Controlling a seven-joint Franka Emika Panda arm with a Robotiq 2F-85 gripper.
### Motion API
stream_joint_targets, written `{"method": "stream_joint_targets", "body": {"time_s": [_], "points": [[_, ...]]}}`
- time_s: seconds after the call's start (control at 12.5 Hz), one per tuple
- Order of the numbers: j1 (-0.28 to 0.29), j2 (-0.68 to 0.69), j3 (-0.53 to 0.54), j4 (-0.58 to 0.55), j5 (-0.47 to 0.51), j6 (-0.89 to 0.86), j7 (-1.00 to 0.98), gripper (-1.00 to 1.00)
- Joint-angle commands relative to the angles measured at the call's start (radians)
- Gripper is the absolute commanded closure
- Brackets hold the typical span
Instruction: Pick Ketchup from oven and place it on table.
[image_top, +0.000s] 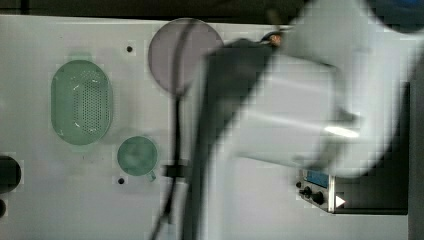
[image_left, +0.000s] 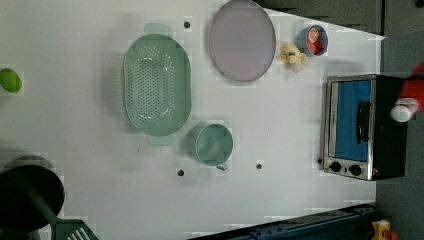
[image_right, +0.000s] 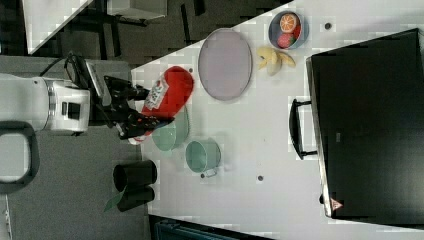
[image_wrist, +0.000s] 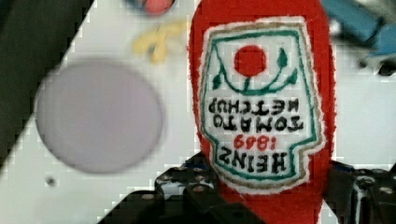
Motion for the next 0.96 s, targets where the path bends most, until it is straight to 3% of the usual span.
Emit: {"method": "stream_joint_targets", "body": {"time_s": [0.08, 0.96], "points": [[0.025, 0.021, 0.069, -0.091, -0.006, 0.052, 0.006, -0.27], [0.033, 0.043, 0.077, -0.644, -0.006, 0.651, 0.008, -0.27]]}}
